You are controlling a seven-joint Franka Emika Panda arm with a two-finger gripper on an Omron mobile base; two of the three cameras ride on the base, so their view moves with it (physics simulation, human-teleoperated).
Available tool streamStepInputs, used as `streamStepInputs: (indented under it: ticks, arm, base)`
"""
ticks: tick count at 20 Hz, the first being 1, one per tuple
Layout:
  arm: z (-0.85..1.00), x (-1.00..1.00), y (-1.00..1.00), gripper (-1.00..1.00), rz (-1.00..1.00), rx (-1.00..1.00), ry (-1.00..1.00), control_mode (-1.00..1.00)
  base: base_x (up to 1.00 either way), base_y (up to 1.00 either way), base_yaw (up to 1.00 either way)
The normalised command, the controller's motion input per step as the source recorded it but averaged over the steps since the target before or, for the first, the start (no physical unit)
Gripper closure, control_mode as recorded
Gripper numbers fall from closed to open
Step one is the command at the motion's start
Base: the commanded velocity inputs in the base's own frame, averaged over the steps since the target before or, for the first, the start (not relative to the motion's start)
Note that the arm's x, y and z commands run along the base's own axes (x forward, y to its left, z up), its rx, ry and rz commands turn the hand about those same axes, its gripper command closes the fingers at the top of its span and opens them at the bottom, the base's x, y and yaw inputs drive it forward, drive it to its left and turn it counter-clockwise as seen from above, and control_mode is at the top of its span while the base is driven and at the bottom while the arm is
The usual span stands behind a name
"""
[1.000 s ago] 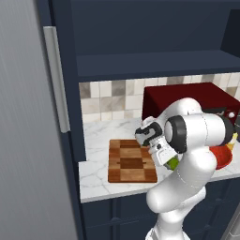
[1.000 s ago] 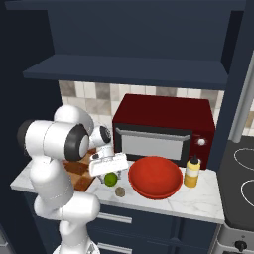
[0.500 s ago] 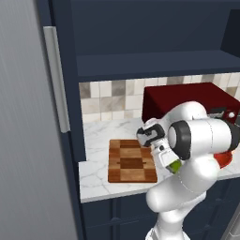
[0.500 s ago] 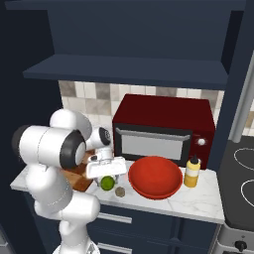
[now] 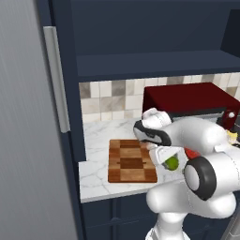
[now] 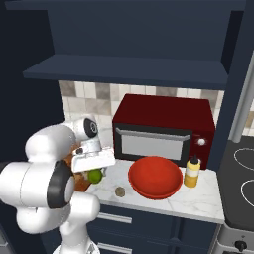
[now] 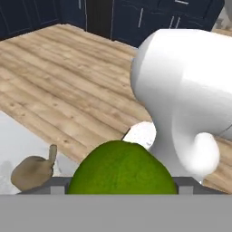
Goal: Open the cabinet. Place the bowl and condiment on the counter. Then place the lime and garlic on the cutting board.
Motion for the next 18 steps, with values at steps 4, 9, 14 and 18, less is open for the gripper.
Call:
streamStepInputs:
  ticks: [4,9,14,18]
  arm:
    - [0.69,-0.05,0.38,1.00,0.00,0.00,-0.24,-1.00]
    - [0.57,-0.15,0.23,1.00,0.00,0.00,-0.19,-1.00]
    - [0.36,-0.04,0.16,1.00,0.00,0.00,-0.17,-1.00]
    - [0.06,0.00,0.17,1.00,0.01,0.04,-0.16,-1.00]
  base:
    - [0.00,0.00,0.00]
    - [0.00,0.00,0.00]
    - [0.00,0.00,0.00]
    - [0.00,0.00,0.00]
